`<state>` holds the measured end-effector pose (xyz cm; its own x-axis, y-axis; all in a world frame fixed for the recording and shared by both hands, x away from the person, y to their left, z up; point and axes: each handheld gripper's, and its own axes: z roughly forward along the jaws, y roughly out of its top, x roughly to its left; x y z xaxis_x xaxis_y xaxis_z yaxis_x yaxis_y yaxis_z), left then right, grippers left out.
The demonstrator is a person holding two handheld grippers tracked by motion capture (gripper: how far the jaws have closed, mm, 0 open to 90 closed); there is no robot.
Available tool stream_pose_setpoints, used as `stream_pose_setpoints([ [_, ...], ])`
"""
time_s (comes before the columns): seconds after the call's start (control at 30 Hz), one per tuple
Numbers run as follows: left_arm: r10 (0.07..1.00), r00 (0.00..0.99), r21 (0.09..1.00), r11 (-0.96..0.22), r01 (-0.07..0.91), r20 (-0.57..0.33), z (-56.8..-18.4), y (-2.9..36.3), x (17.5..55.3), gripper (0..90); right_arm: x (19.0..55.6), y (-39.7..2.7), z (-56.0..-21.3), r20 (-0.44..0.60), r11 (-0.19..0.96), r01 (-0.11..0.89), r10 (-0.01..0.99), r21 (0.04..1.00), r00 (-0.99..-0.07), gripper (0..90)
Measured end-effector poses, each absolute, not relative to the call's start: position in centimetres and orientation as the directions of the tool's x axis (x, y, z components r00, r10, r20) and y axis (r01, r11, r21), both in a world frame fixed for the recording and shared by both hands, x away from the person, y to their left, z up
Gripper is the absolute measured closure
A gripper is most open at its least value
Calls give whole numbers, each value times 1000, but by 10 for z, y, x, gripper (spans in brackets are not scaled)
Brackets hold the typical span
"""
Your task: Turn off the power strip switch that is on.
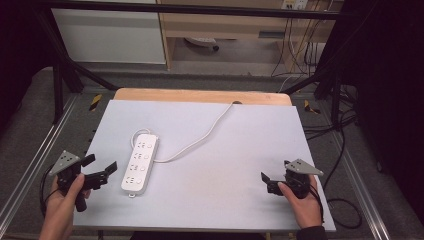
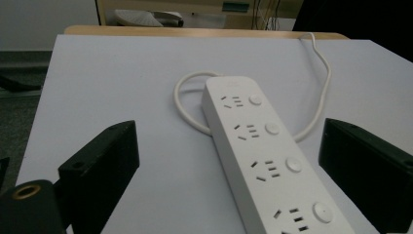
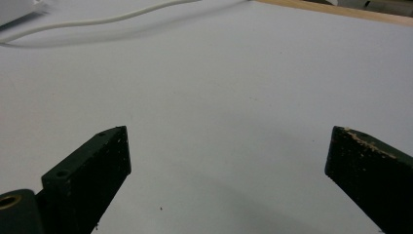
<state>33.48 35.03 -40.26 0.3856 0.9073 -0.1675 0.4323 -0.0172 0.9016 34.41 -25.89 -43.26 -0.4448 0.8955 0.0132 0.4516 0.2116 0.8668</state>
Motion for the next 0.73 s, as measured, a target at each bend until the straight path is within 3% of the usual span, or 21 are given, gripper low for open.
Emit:
stream_pose_setpoints([
  [0.3,919,354,885,-12,465,-173,-424,366,343,83,346,-259,-436,5,220,461,899,860,-439,31],
  [0.4,927,347,877,-48,479,-139,-430,367,347,80,348,-260,-438,2,225,472,901,852,-434,31],
  [0.73,941,318,861,-62,506,-119,-439,367,352,91,361,-266,-454,-6,240,555,921,796,-390,30],
])
